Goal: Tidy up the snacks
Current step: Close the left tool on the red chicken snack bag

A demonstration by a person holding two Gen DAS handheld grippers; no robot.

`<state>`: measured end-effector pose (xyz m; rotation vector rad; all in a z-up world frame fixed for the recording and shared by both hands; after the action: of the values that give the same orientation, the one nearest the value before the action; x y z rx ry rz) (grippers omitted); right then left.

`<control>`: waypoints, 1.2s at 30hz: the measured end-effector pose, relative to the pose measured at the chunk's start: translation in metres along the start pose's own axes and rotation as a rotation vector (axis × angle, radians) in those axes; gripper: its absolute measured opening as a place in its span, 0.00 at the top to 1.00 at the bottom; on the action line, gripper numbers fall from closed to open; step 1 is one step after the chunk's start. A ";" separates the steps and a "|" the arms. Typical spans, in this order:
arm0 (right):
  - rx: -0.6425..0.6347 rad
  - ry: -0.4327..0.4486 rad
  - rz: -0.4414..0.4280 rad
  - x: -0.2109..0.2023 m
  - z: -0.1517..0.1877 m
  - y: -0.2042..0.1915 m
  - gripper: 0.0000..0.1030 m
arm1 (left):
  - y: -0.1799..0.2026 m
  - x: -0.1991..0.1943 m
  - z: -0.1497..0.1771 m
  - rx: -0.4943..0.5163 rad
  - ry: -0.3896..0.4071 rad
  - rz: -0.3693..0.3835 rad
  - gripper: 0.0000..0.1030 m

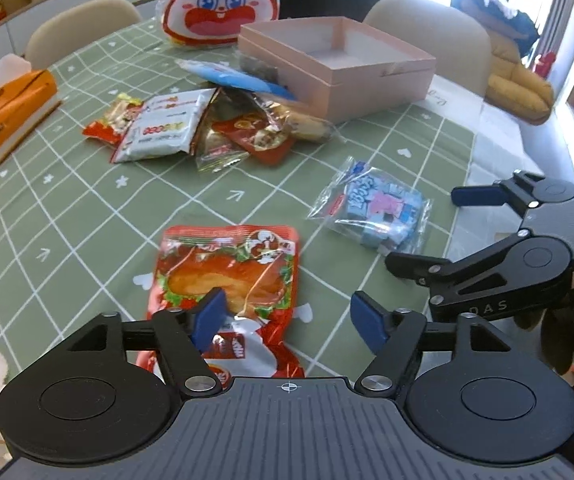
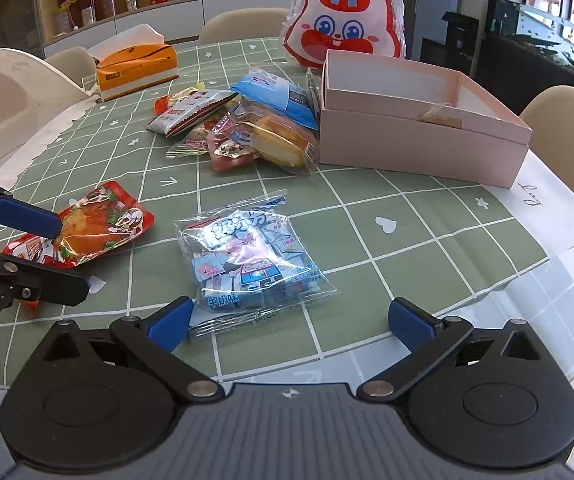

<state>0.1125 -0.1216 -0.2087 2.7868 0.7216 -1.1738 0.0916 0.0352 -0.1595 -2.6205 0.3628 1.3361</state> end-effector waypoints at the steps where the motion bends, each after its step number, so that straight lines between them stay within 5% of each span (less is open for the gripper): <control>1: 0.000 0.002 0.001 0.000 0.000 0.000 0.00 | -0.002 -0.001 0.000 -0.007 0.003 0.013 0.27; 7: 0.003 0.011 0.006 0.000 0.001 0.000 0.00 | -0.038 0.001 0.003 -0.075 -0.014 -0.051 0.32; 20: -0.006 -0.007 0.001 0.000 0.000 -0.001 0.00 | -0.050 0.024 0.000 -0.175 0.027 -0.020 0.16; 29: -0.030 0.024 -0.021 0.000 0.001 -0.001 0.00 | -0.027 0.011 0.015 -0.006 0.079 0.028 0.14; 36: 0.041 -0.038 -0.084 -0.008 -0.009 -0.014 0.07 | -0.054 -0.011 0.018 -0.193 0.077 0.037 0.25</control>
<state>0.1076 -0.1102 -0.1944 2.7835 0.8285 -1.2660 0.0877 0.0933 -0.1581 -2.8427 0.3091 1.3458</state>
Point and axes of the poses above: each gripper's, at about its wrist camera, not at the fingertips, and x roughly the way its jaws point, y to its right, z to its underside, the point moved 10 cm from there along x, roughly the way its jaws point, and after that the axes turned 7 degrees about -z, right-handed, at the moved point
